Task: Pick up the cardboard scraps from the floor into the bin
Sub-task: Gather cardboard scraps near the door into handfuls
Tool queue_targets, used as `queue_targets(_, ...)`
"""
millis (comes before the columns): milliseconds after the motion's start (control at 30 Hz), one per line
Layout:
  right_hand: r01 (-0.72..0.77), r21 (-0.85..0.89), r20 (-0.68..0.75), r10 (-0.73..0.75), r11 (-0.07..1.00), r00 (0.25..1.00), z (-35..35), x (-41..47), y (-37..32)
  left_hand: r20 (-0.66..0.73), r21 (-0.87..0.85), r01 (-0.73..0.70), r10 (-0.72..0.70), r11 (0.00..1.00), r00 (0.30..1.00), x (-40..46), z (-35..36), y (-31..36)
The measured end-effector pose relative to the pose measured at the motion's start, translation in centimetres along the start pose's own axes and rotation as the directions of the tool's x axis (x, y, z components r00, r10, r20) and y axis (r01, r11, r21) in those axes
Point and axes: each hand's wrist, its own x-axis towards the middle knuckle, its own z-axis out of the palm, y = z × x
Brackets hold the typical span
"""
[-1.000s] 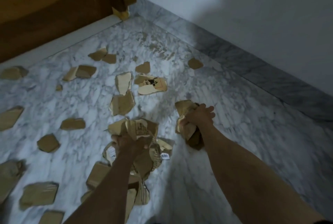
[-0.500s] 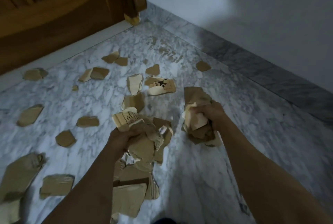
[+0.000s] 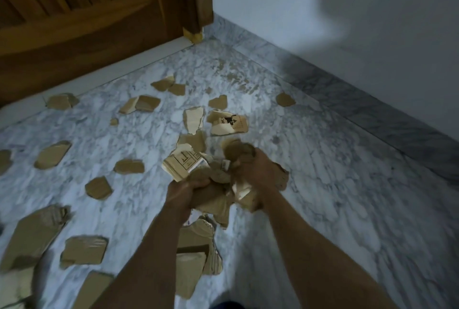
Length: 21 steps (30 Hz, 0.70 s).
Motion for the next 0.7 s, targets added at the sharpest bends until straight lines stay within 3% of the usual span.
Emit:
queue_targets(100,-0.079,0.11,0.0,0.08,0.991,0.997,-4.6,2.5,2.4,0.066,0.203,0.044,-0.058,0.978,0.996,1.0,-2.3,0.9)
queue_targets(267,-0.238,-0.017,0.276,0.233,0.971,0.932,-6.0,3.7,5.3,0.08,0.545,0.076,-0.142,0.835,0.987,1.4,-2.8,-0.4)
queue_targets(367,-0.188,-0.162,0.242,0.224,0.969,0.944,-3.5,4.1,6.6,-0.027,0.653,0.079,-0.081,0.753,0.996,1.6,-1.5,-2.2)
queue_targets(467,-0.21,-0.38,0.127,0.275,0.901,0.953,-2.3,3.9,6.6,-0.082,0.752,0.033,0.043,0.658,0.996,1.3,-0.5,-2.7)
queue_targets(600,-0.235,-0.377,0.093,0.289,0.896,0.953,-2.2,3.8,6.0,-0.076,0.8,0.01,0.085,0.6,0.993,1.4,0.4,-2.4)
queue_targets(700,-0.219,-0.335,0.136,0.277,0.916,0.951,-2.5,4.1,5.6,-0.012,0.814,-0.004,0.024,0.58,1.0,2.0,0.2,-1.9)
